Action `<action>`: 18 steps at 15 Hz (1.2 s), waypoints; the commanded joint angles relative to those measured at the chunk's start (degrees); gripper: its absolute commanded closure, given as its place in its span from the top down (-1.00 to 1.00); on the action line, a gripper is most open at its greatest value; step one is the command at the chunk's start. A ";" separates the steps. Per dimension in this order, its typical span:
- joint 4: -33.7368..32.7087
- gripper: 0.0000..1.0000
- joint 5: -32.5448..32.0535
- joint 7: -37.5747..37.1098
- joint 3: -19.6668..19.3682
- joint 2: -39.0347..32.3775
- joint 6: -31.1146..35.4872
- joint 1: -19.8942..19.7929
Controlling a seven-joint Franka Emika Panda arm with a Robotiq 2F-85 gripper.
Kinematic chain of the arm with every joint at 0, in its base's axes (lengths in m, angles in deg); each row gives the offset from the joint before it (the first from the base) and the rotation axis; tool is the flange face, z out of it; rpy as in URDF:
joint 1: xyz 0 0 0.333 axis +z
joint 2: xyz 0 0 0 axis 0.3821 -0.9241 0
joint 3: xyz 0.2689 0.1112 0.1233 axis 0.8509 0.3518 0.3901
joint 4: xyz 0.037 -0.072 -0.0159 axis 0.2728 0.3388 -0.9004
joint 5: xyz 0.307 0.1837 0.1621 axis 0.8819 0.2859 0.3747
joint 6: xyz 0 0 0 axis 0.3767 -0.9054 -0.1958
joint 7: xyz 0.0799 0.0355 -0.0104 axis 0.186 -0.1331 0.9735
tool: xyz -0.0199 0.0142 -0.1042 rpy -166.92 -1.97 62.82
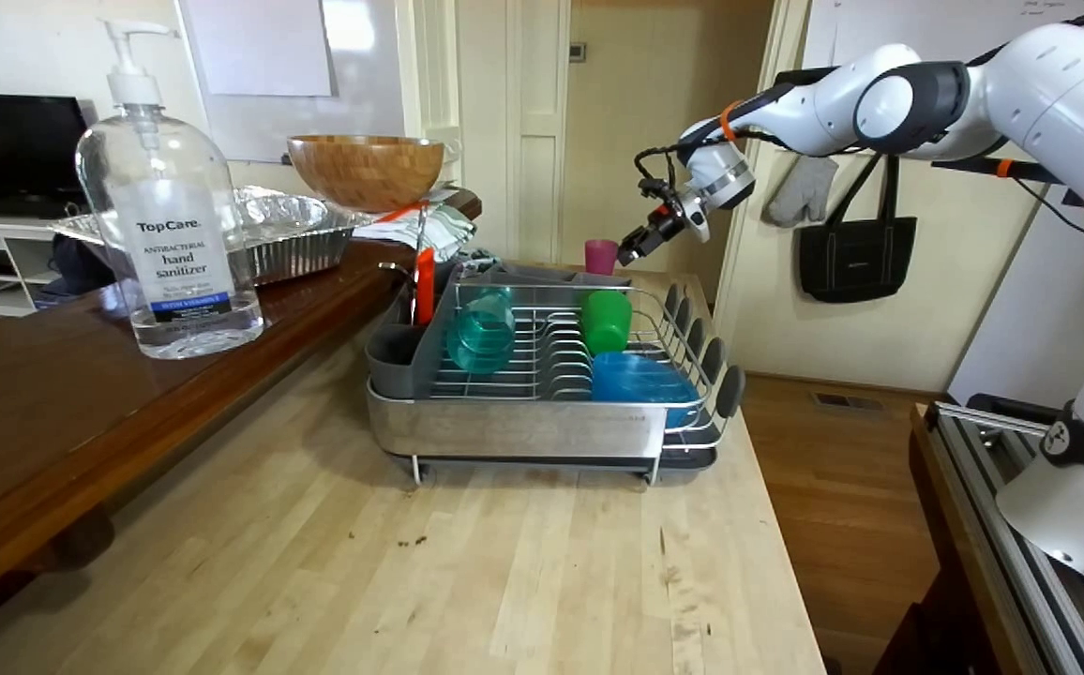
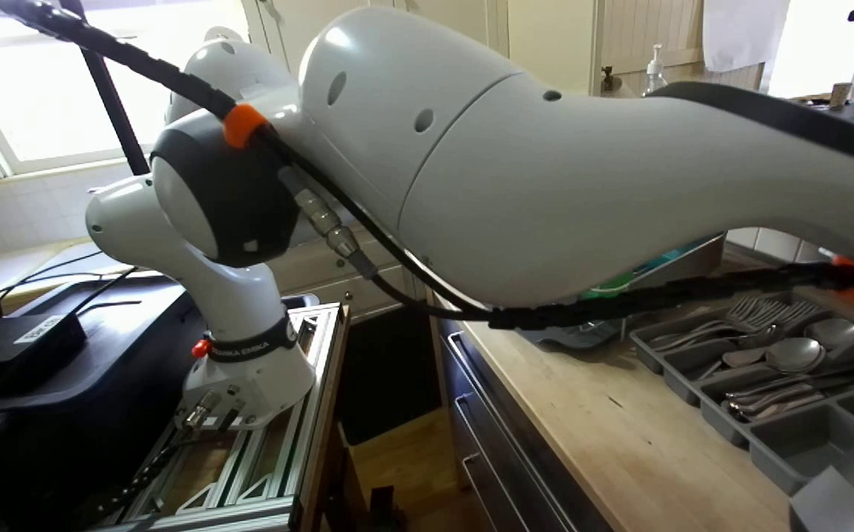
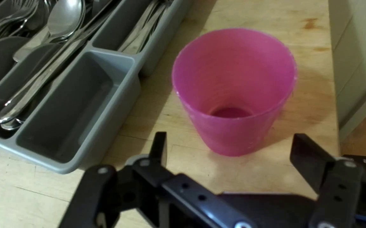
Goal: Place the pink cup on the dish rack
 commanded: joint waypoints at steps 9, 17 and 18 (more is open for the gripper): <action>-1.45 1.00 4.93 5.94 4.53 -4.41 -0.75 -3.86; -1.65 1.00 4.54 7.41 6.31 -5.14 0.01 -3.83; -1.70 1.00 4.48 7.43 6.35 -5.24 0.02 -3.80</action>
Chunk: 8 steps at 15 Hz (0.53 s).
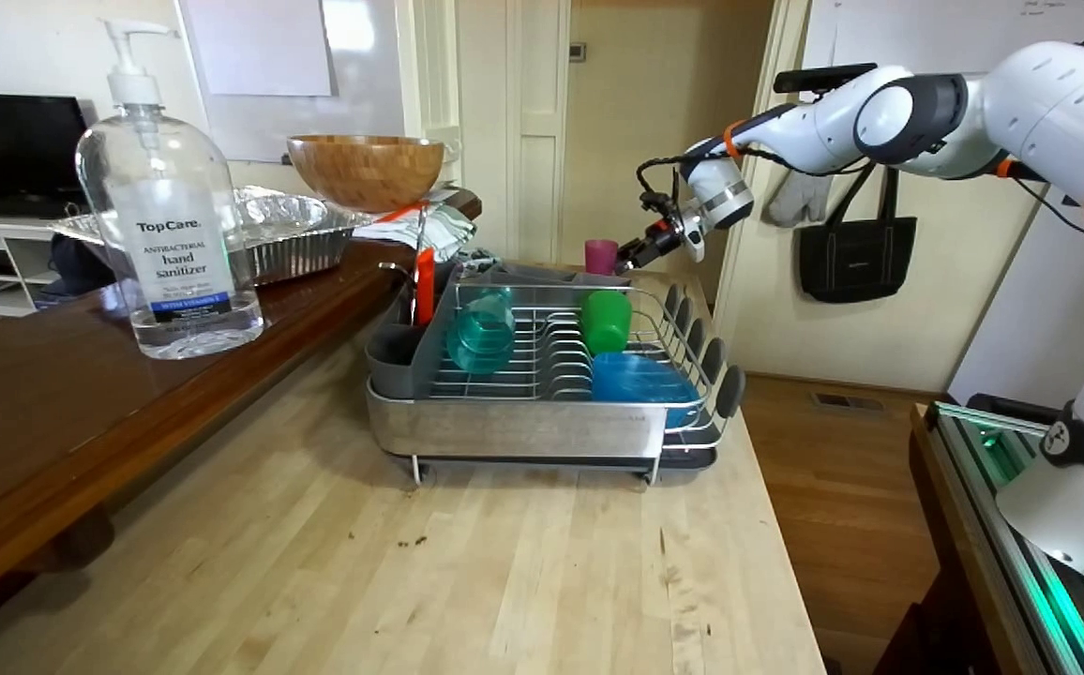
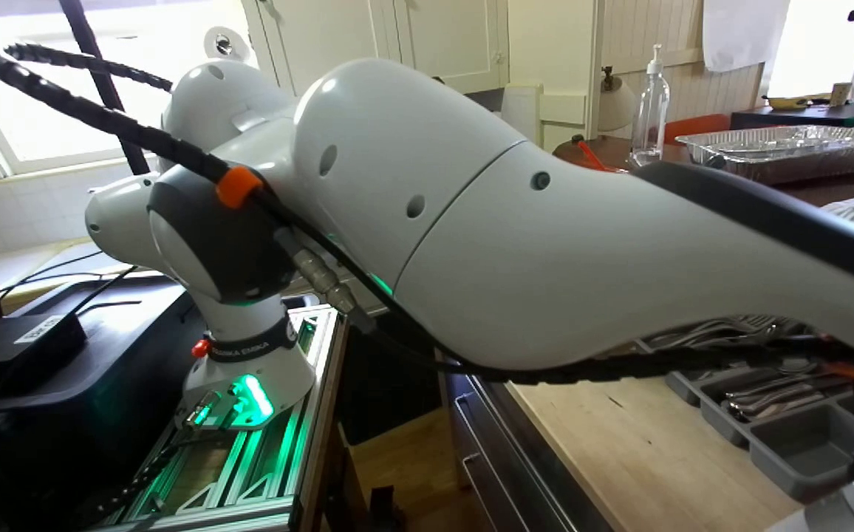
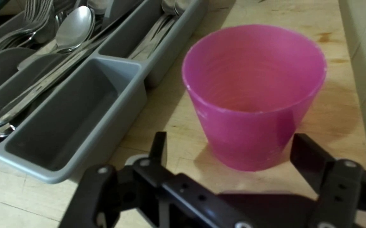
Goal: Place the pink cup on the dish rack
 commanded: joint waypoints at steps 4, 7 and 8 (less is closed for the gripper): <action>-1.72 1.00 0.93 1.82 1.06 -2.21 0.43 -0.16; -1.71 0.46 1.08 2.13 1.45 -2.41 1.31 -0.05; -1.74 0.32 1.11 2.17 1.55 -2.47 1.51 -0.06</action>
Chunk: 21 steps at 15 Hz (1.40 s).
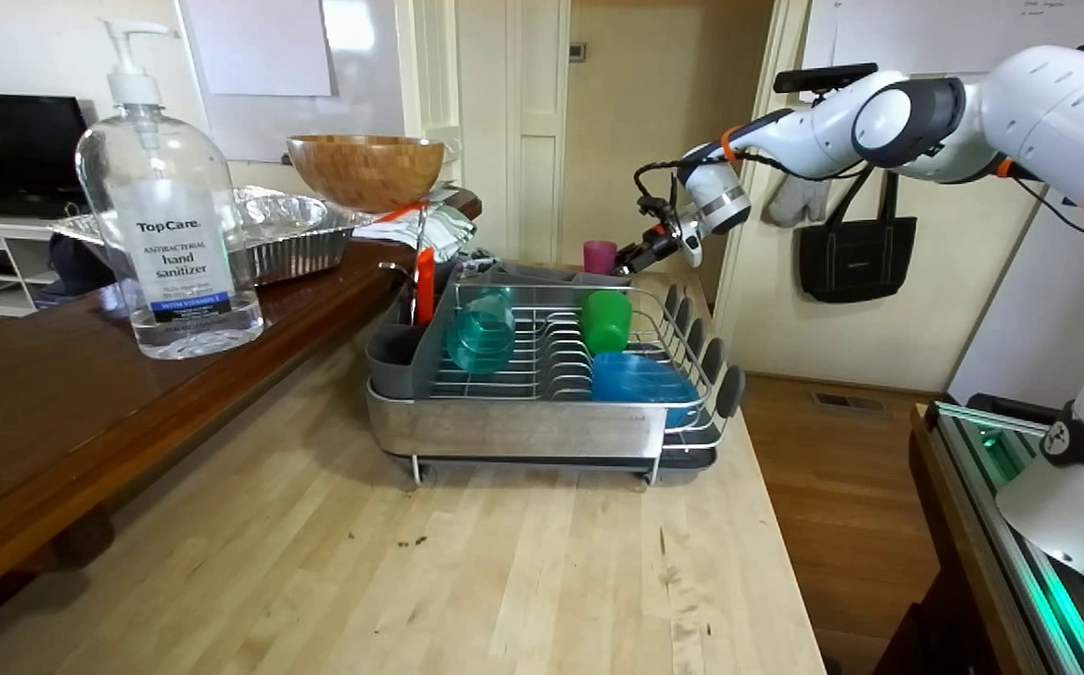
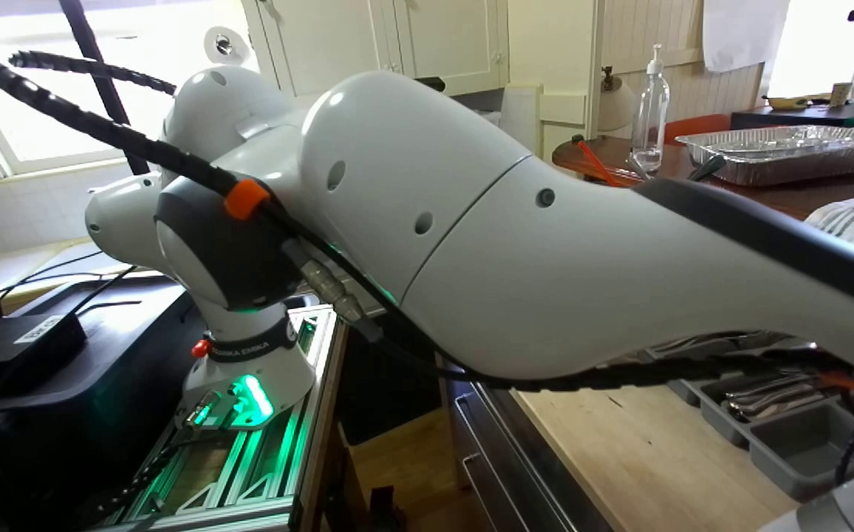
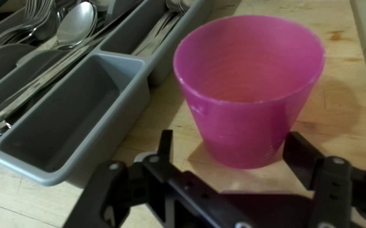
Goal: Place the pink cup on the dish rack
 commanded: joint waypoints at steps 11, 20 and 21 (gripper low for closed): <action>-0.09 -0.23 -3.40 5.03 -2.34 5.76 -1.55 -2.32; -0.04 -0.23 -11.52 8.65 -3.13 14.86 -12.93 -1.43; -0.11 -0.23 -12.33 8.69 -3.01 15.48 -14.50 -0.90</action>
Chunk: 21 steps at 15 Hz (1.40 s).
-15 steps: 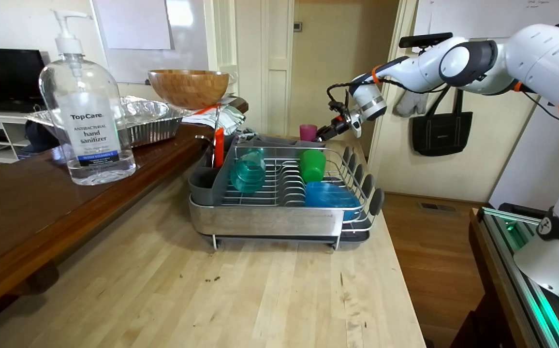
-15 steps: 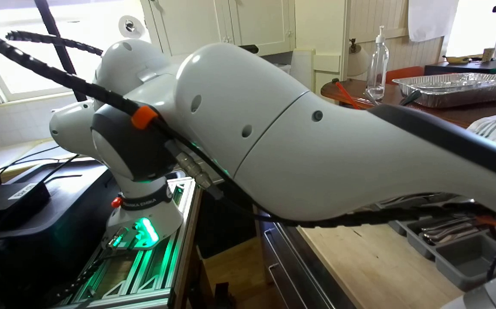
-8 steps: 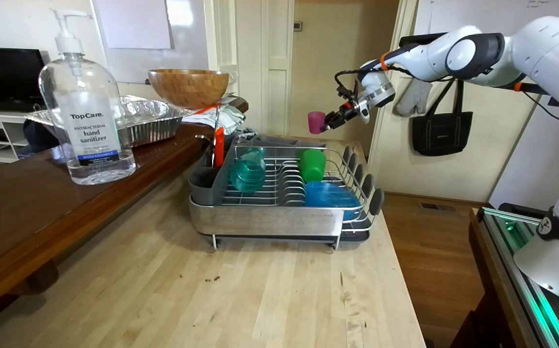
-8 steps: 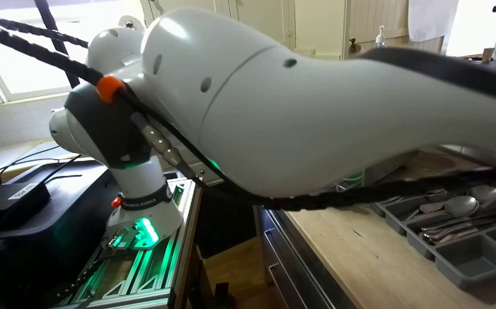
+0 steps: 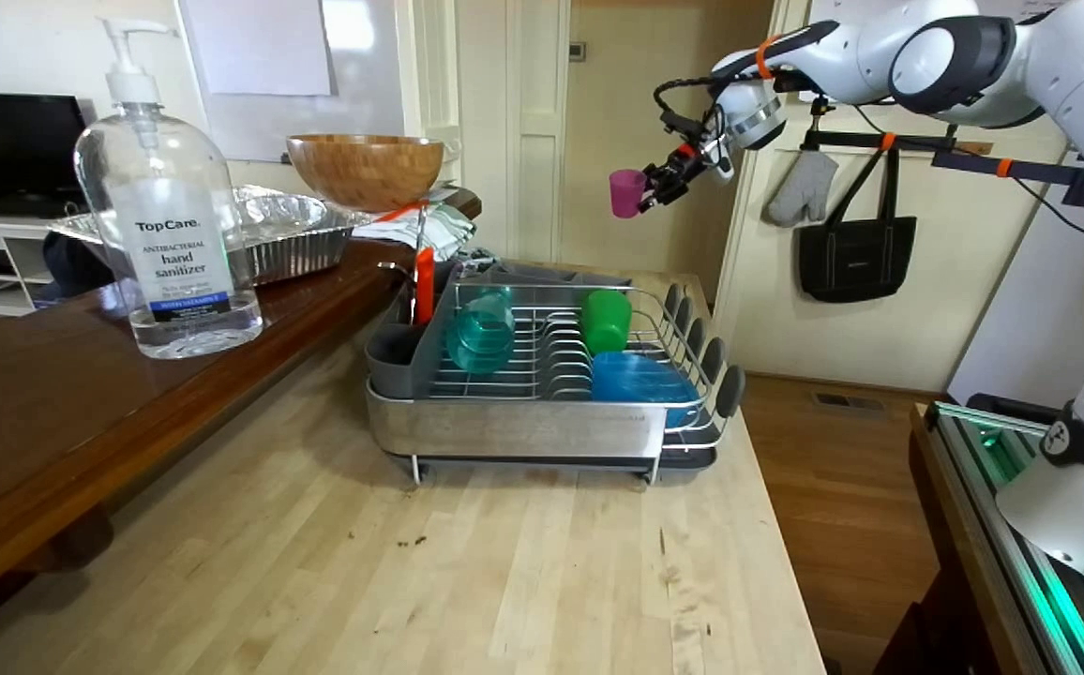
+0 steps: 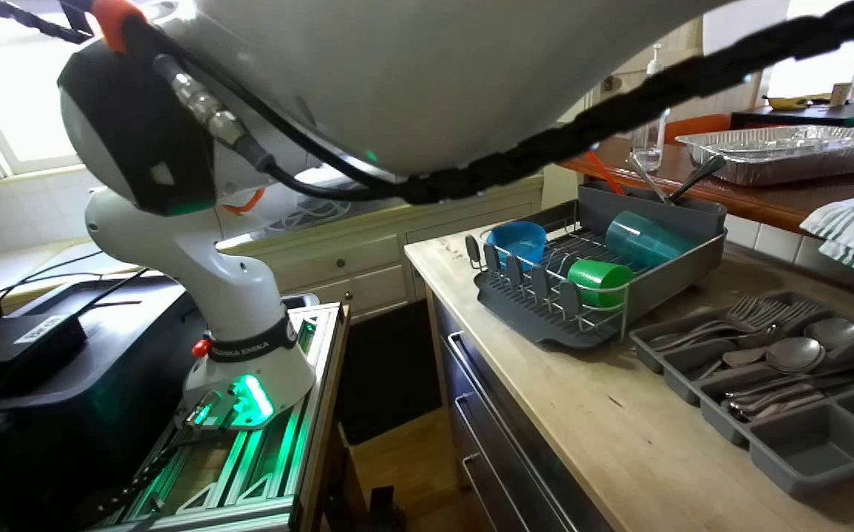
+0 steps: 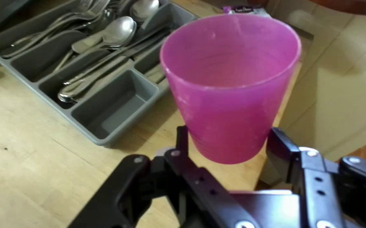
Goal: Place the pink cup on the dish rack
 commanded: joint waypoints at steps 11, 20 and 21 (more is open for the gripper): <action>23.28 -0.23 -6.26 19.30 -0.21 25.18 20.84 7.62; 21.47 -0.23 -6.11 19.12 -7.74 25.20 21.18 14.67; 23.07 -0.23 -10.38 18.95 -4.17 26.66 24.70 13.54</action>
